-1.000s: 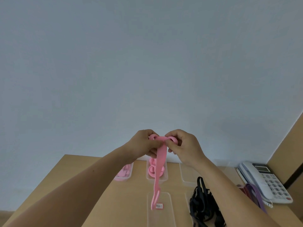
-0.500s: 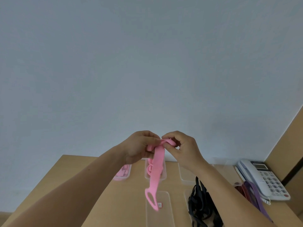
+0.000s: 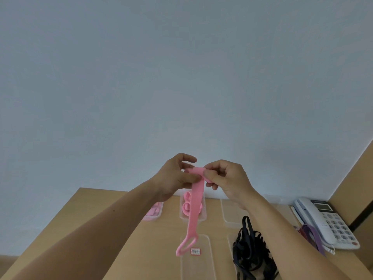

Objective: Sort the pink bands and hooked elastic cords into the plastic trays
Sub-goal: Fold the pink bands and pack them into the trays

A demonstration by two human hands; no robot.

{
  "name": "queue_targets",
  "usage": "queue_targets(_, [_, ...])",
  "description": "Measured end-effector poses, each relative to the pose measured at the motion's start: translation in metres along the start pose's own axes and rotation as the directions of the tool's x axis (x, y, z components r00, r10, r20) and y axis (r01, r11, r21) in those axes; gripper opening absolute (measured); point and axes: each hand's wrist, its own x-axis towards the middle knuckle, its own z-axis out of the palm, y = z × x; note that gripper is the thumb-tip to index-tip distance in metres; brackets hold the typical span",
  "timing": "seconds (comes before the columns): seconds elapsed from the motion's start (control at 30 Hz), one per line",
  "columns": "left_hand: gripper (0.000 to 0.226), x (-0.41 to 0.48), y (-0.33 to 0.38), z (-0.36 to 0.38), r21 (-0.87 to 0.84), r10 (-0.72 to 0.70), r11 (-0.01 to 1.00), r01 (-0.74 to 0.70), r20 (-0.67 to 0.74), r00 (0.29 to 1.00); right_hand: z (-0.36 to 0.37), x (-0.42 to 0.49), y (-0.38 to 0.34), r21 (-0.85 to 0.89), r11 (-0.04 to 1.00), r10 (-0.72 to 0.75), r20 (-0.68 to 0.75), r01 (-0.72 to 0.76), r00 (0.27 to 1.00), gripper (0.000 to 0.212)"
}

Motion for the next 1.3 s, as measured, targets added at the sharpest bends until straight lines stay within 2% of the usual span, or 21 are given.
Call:
queue_targets(0.07, [0.039,0.0,0.001,-0.002,-0.105,-0.099,0.989,0.103,0.039,0.994,0.001,0.0,-0.001,-0.017,0.999,-0.042,-0.035,0.042,0.998,0.01])
queue_targets(0.13, [0.029,-0.001,0.001,-0.003,-0.103,-0.142,0.983,0.155,0.128,0.982,0.002,-0.001,-0.001,-0.062,0.995,-0.081,-0.044,0.078,0.996,0.014])
queue_targets(0.27, [0.026,-0.001,0.003,-0.003,-0.055,-0.185,0.979,0.198,0.173,0.967,0.004,-0.006,-0.001,-0.131,0.982,-0.142,-0.033,0.137,0.989,0.022])
queue_targets(0.4, [0.019,-0.002,0.007,-0.005,-0.079,-0.19,0.974,0.213,0.225,0.956,0.003,-0.008,0.001,-0.23,0.956,-0.192,-0.023,0.182,0.981,0.025])
queue_targets(0.57, [0.015,-0.002,0.007,-0.002,-0.188,-0.152,0.966,0.179,0.149,0.977,0.008,-0.012,0.001,-0.271,0.923,-0.284,0.0,0.273,0.959,0.032])
queue_targets(0.67, [0.02,-0.002,0.006,-0.001,-0.175,-0.11,0.976,0.127,0.105,0.988,0.005,-0.011,0.002,-0.208,0.953,-0.223,0.02,0.222,0.975,0.031])
queue_targets(0.77, [0.023,-0.003,0.005,-0.001,-0.12,-0.03,0.992,0.035,0.04,0.999,0.003,-0.01,0.0,0.012,0.999,-0.052,0.025,0.052,0.998,0.028])
queue_targets(0.87, [0.03,-0.004,0.003,0.001,-0.011,0.056,0.998,-0.056,0.013,0.998,0.005,-0.007,-0.001,0.016,1.0,0.003,0.007,-0.003,1.0,0.014])
queue_targets(0.97, [0.032,-0.004,0.001,0.0,0.06,0.063,0.996,-0.063,-0.004,0.998,0.008,-0.007,0.001,-0.001,1.0,-0.017,0.006,0.017,1.0,0.009])
queue_targets(1.07, [0.022,-0.007,0.001,0.001,0.107,0.003,0.994,-0.013,0.098,0.995,0.005,-0.008,0.003,0.015,0.998,-0.063,-0.037,0.064,0.997,0.012])
queue_targets(1.17, [0.022,-0.01,0.002,0.001,0.16,-0.029,0.987,0.01,0.12,0.992,0.004,-0.009,0.004,-0.018,0.994,-0.105,-0.032,0.105,0.994,0.017])
queue_targets(1.3, [0.016,-0.011,0.005,0.001,0.102,-0.095,0.991,0.081,0.141,0.985,0.008,-0.012,0.004,-0.12,0.976,-0.182,-0.012,0.18,0.983,0.027])
